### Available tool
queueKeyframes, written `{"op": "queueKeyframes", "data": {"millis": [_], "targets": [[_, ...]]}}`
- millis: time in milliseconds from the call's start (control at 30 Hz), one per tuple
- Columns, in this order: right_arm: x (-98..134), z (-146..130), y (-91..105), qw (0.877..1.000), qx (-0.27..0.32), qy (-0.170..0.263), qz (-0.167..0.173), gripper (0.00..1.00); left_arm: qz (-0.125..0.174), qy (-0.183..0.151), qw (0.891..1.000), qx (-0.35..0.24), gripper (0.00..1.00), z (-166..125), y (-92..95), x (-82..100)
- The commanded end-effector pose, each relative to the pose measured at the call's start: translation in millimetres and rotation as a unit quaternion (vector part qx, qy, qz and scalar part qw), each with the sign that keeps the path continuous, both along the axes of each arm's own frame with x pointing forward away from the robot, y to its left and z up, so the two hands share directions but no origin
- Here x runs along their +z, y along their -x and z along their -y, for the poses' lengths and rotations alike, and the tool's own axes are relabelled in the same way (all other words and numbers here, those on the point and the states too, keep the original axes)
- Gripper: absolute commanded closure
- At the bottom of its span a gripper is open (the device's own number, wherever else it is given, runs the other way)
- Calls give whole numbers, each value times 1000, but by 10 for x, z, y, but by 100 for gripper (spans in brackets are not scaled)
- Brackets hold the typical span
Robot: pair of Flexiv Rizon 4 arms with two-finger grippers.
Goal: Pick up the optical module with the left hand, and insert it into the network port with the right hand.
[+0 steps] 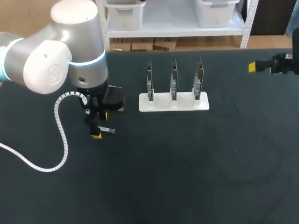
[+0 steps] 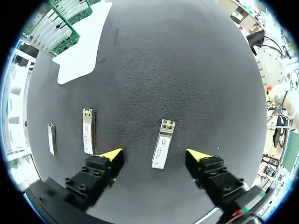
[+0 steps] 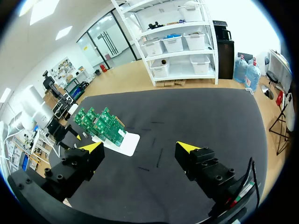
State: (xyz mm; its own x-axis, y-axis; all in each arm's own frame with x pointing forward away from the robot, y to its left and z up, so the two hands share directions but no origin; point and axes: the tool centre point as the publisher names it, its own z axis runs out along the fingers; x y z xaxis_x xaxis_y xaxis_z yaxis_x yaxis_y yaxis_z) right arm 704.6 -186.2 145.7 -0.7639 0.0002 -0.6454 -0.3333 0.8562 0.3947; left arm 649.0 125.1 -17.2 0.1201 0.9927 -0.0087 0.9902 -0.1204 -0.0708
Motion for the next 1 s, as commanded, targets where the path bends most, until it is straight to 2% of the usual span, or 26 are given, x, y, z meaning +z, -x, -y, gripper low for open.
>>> {"op": "queueKeyframes", "data": {"millis": [33, 567, 767, 1000], "targets": [[10, -1, 8, 1000, -1, 1, 0, 0, 1, 3, 1000, 1, 100, -29, 20, -30], [10, -1, 8, 1000, -1, 1, 0, 0, 2, 9, 1000, -1, 100, -9, 16, -13], [10, -1, 8, 1000, -1, 1, 0, 0, 14, 40, 999, 16, 100, 47, 10, 141], [10, -1, 8, 1000, -1, 1, 0, 0, 28, 99, 994, 35, 100, 185, -13, 395]]}}
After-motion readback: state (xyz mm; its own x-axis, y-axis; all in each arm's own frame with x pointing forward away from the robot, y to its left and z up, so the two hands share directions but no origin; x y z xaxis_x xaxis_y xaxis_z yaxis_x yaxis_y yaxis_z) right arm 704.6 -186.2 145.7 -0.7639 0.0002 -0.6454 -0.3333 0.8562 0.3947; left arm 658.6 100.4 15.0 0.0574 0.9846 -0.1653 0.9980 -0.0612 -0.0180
